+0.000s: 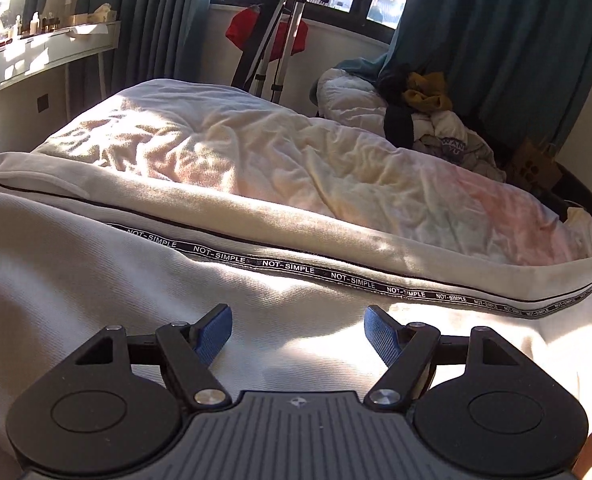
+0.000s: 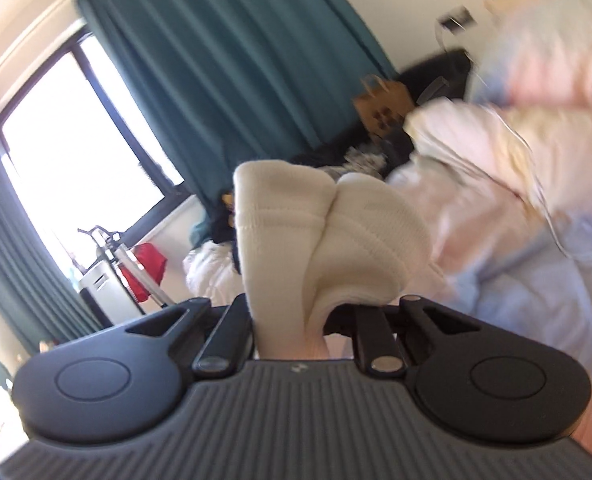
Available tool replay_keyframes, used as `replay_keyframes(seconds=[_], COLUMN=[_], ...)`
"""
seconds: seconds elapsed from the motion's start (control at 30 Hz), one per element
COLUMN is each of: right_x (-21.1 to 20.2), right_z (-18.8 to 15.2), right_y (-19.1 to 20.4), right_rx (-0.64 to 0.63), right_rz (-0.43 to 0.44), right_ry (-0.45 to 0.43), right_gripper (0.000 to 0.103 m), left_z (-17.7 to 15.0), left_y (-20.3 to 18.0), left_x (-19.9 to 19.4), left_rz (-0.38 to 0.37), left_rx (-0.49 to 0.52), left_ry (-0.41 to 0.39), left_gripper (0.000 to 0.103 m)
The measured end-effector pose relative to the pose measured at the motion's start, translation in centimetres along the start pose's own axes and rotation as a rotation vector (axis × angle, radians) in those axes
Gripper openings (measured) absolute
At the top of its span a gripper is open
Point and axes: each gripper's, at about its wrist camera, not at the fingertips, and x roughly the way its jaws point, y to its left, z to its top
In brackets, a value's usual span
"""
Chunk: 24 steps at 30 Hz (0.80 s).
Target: Fold clothes
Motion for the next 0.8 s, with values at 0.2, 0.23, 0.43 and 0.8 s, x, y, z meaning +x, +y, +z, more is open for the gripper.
replay_keyframes(seconds=[0.2, 0.23, 0.43, 0.8], right_x=[-1.8, -2.0, -3.2, -3.5], right_z=[-1.2, -1.7, -6.6, -26.0], right_y=[9.5, 11.0, 19.2, 23.6], right_rx=[-0.211, -0.242, -0.492, -0.813], right_rz=[0.070, 0.086, 0.179, 0.333], right_ry=[-0.042, -0.043, -0.046, 0.228], right_gripper=[0.013, 0.013, 0.013, 0.013], left_z=[0.5, 0.7, 1.9, 2.3], left_y=[0.7, 1.0, 3.3, 5.5], left_x=[-1.2, -1.5, -3.2, -2.3], left_rz=[-0.037, -0.048, -0.073, -0.078], left_rx=[-0.019, -0.033, -0.106, -0.180], left_ry=[-0.036, -0.046, -0.105, -0.063], left_gripper=[0.075, 0.075, 0.075, 0.075])
